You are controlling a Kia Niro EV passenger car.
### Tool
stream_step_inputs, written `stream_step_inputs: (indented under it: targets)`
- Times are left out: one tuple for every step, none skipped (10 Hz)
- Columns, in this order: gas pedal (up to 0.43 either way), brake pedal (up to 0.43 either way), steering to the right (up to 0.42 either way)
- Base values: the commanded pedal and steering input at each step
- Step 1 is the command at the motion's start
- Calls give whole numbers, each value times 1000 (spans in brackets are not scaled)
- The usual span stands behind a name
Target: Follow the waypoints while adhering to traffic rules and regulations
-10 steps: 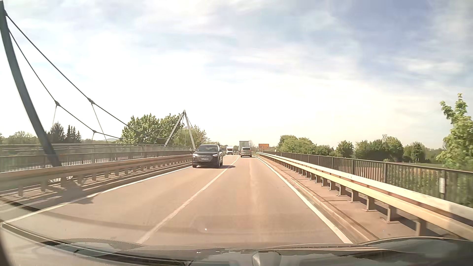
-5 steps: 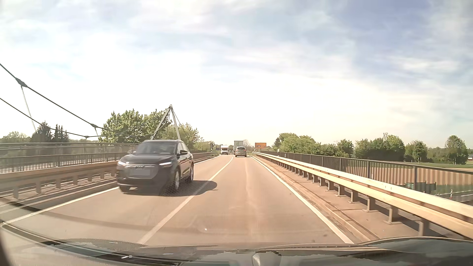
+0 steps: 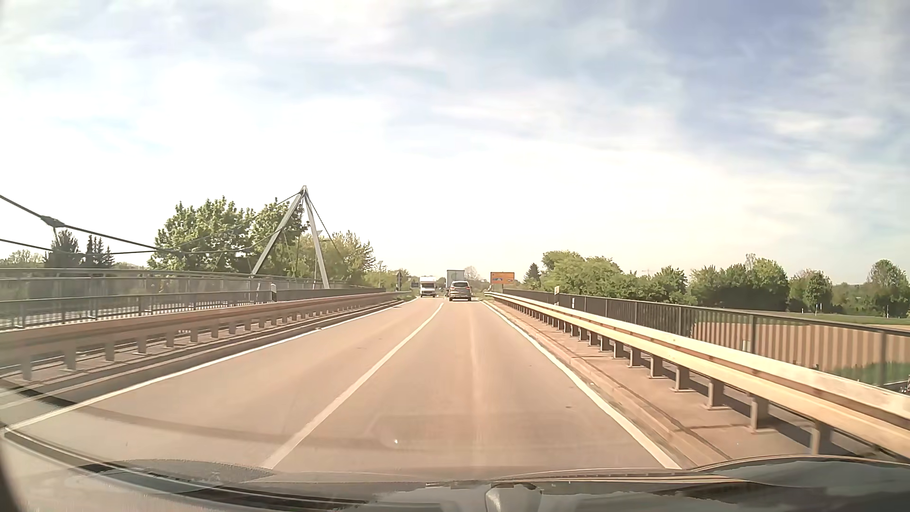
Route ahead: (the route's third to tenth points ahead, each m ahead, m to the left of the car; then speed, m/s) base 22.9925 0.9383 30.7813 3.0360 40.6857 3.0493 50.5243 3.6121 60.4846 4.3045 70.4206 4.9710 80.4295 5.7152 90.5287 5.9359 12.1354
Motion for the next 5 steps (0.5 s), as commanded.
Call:
stream_step_inputs:
  targets:
    - [47,0,1]
    - [47,0,1]
    - [47,0,0]
    - [47,0,1]
    - [47,0,0]
